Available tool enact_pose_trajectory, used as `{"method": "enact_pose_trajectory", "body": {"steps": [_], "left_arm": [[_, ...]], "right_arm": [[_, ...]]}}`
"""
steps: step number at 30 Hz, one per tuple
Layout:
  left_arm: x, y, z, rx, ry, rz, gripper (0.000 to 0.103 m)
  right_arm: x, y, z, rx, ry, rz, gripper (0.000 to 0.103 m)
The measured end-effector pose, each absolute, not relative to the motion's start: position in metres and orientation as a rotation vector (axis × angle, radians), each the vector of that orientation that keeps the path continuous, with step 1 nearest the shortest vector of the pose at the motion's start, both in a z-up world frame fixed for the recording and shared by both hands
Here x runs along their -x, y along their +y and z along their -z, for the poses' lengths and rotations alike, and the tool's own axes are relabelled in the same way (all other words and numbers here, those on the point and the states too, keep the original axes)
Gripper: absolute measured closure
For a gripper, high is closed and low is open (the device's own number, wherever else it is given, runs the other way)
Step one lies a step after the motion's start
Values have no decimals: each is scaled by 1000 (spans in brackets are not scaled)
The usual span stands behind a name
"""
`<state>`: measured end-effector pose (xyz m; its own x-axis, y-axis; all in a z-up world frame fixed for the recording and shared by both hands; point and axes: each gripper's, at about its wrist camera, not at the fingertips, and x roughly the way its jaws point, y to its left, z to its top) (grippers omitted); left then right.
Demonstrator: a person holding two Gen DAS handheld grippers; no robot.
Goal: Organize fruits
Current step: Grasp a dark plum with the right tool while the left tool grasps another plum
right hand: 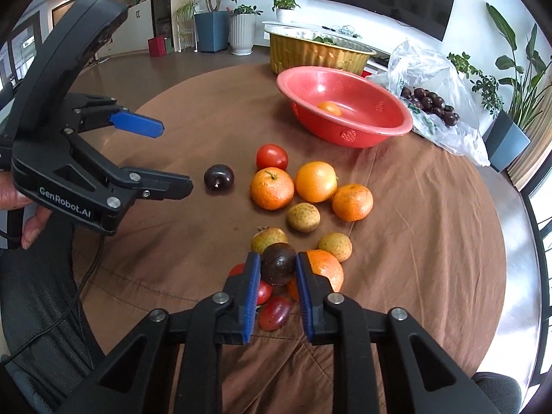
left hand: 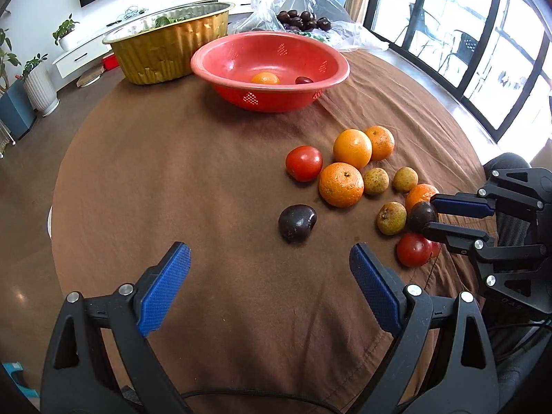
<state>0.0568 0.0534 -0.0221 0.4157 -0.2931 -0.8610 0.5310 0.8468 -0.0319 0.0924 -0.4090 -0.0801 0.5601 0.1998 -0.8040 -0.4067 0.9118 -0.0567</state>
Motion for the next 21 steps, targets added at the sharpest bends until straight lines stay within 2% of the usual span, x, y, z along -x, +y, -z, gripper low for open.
{"method": "enact_pose_trajectory", "body": {"steps": [15, 17, 19, 21], "left_arm": [[-75, 25, 39, -389, 1064, 580, 12], [-77, 21, 42, -404, 1068, 587, 33], [-80, 18, 47, -412, 1086, 590, 43], [-82, 18, 51, -414, 1099, 592, 47]], "right_arm": [[-91, -435, 57, 64, 857, -426, 80], [-91, -437, 59, 55, 858, -425, 80], [-92, -440, 59, 44, 859, -426, 80], [-93, -442, 60, 34, 860, -426, 80]]}}
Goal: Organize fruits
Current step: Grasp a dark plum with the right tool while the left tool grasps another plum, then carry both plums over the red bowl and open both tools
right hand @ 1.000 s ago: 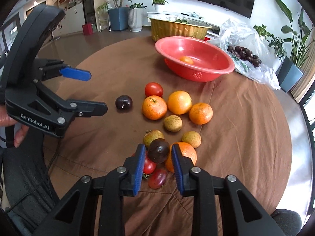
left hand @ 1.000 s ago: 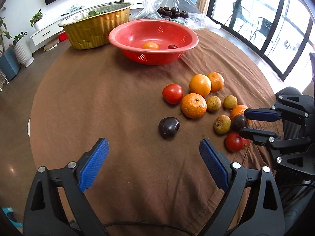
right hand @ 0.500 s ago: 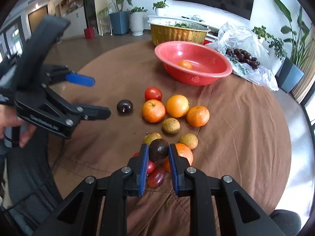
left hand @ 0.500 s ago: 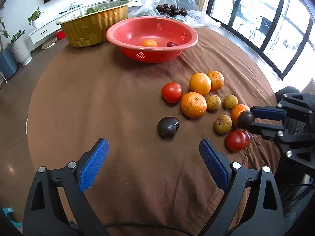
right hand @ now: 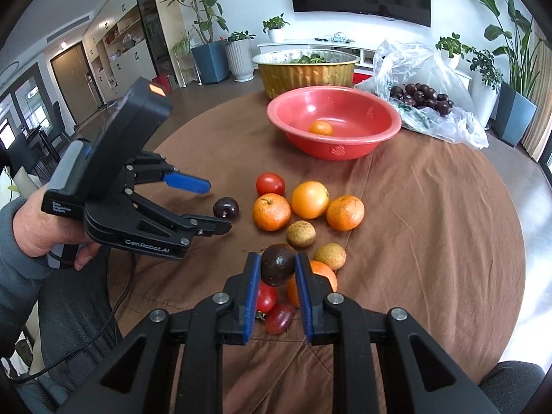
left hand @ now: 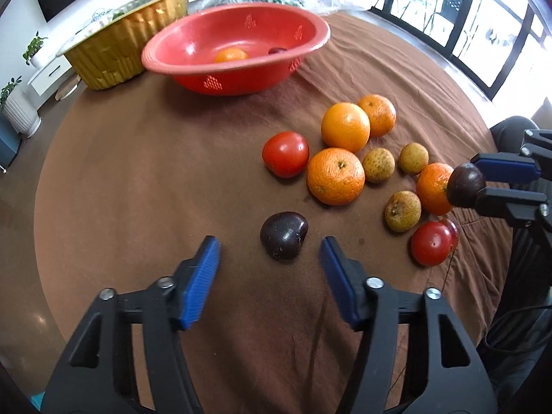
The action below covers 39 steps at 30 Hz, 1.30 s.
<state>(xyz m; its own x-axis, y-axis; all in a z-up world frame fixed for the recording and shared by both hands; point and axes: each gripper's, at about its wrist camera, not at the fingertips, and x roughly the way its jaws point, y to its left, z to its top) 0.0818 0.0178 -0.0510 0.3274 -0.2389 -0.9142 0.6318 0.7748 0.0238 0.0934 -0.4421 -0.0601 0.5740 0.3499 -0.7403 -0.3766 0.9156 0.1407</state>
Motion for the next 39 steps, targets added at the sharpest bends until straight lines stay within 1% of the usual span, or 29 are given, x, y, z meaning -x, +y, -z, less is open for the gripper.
{"method": "enact_pose_trajectory", "body": {"steps": [3, 4, 5, 9, 10, 12, 19, 25, 33, 39], "left_arm": [[-82, 16, 53, -412, 1101, 599, 51], [-83, 16, 53, -409, 1099, 603, 56], [-83, 16, 54, -408, 1101, 607, 65], [-83, 15, 56, -414, 1106, 613, 68], [-83, 14, 56, -414, 1104, 616, 70], [-81, 13, 56, -414, 1099, 624, 79], [-77, 13, 52, -406, 1076, 632, 79], [-78, 26, 38, -346, 1050, 614, 79], [-98, 36, -2, -285, 964, 583, 79], [-143, 22, -43, -259, 878, 573, 79]], "right_arm": [[-94, -445, 61, 25, 858, -425, 80], [-94, -445, 61, 22, 857, -425, 80], [-94, -446, 61, 20, 857, -425, 80], [-94, -446, 61, 18, 858, -428, 80], [-94, -446, 61, 18, 857, -426, 80], [-95, -446, 61, 15, 854, -425, 80], [-94, -451, 62, -1, 850, -414, 80], [-97, -460, 61, -26, 846, -400, 80], [-118, -495, 43, -76, 816, -334, 80], [-150, -520, 13, -95, 756, -293, 80]]}}
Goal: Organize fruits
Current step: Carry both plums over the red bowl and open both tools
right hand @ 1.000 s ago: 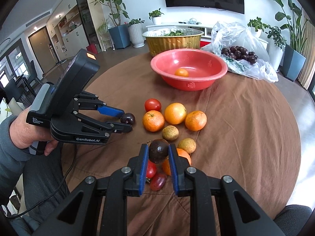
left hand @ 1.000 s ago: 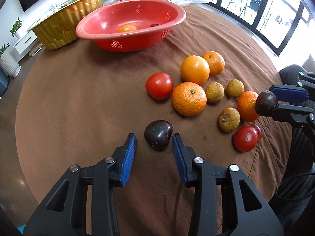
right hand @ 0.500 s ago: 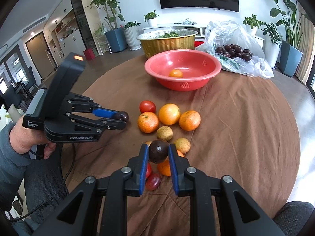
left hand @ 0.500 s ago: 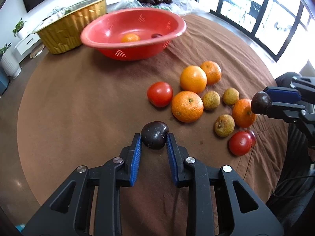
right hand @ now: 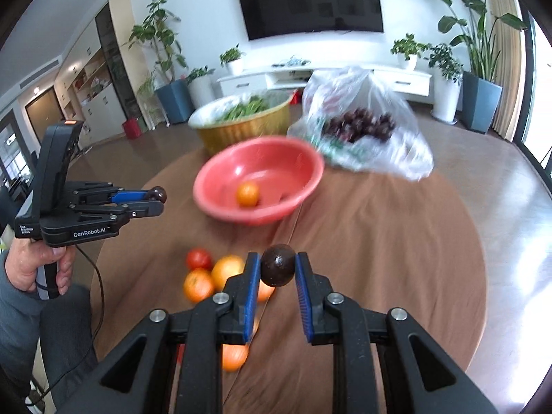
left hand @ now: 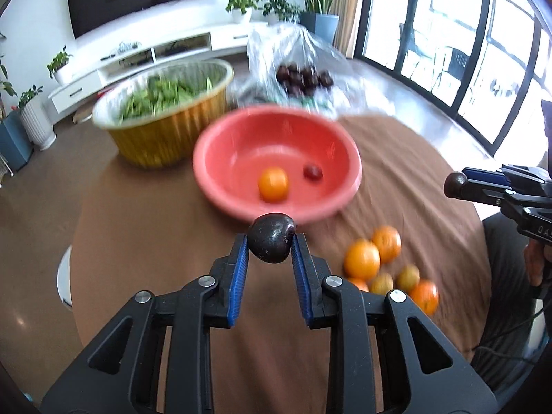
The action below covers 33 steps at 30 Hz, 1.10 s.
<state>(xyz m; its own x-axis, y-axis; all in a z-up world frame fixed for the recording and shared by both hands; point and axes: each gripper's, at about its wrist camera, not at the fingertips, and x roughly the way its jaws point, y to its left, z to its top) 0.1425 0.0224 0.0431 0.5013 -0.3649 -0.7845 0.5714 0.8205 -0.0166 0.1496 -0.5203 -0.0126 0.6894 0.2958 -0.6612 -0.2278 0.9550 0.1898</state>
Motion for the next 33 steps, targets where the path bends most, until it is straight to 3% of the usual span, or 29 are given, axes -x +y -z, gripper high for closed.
{"method": "enact_pose_trajectory", "body": {"steps": [7, 14, 20, 33], "left_arm": [[-217, -8, -52, -242, 869, 552, 79], [-267, -20, -21, -199, 918, 542, 79], [-274, -27, 11, -216, 951, 575, 79], [-277, -37, 28, -244, 955, 593, 79]], "right_arm": [[-206, -520, -14, -98, 721, -314, 80], [-274, -500, 0, -99, 797, -356, 80], [-312, -483, 28, -90, 867, -351, 80], [-355, -462, 72, -44, 975, -328, 80]]}}
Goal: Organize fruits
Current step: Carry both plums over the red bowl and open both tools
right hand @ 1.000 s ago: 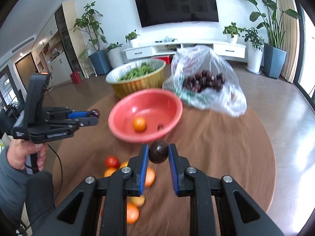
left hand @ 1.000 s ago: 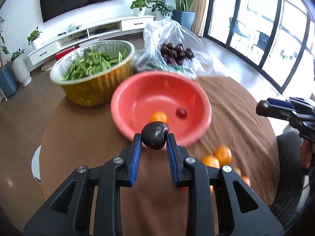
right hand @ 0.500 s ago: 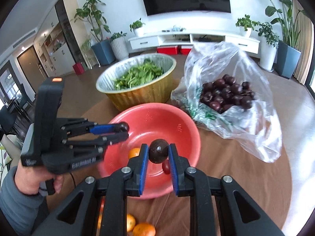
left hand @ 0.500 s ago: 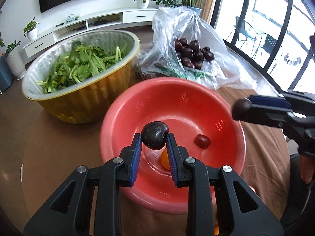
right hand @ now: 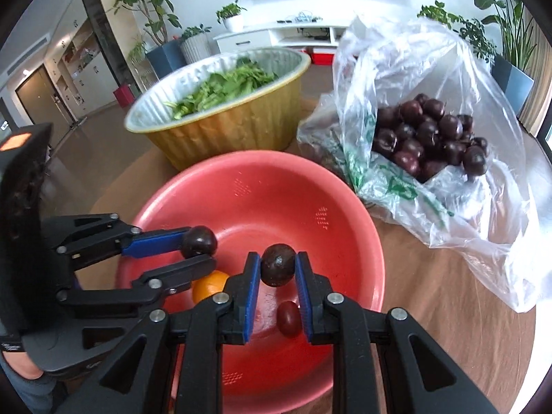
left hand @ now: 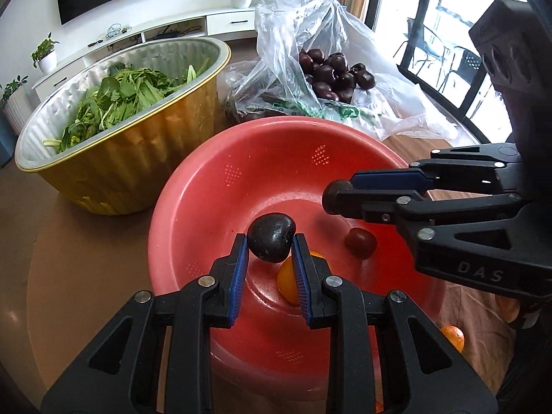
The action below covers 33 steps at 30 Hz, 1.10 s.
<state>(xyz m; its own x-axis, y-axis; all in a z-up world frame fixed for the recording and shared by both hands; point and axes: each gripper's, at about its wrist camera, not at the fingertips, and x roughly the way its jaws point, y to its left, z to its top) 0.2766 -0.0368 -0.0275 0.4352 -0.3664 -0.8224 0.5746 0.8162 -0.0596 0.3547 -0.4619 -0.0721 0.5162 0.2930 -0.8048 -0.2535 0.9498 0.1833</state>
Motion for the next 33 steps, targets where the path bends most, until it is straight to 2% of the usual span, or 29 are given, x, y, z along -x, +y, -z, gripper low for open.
{"method": "enact_pose_trajectory", "body": {"steps": [22, 25, 27, 30, 33], "left_arm": [[-280, -31, 29, -210, 970, 594, 78], [-280, -31, 29, -210, 971, 595, 77], [-280, -30, 29, -209, 972, 597, 75], [-278, -30, 28, -210, 966, 597, 68], [-275, -29, 23, -205, 948, 590, 46]], "right_arm": [[-365, -447, 89, 69, 1002, -280, 77], [-363, -446, 88, 66, 999, -288, 67], [-363, -445, 86, 69, 994, -292, 59], [-361, -446, 84, 81, 990, -277, 59], [-358, -452, 80, 71, 983, -268, 59]]}}
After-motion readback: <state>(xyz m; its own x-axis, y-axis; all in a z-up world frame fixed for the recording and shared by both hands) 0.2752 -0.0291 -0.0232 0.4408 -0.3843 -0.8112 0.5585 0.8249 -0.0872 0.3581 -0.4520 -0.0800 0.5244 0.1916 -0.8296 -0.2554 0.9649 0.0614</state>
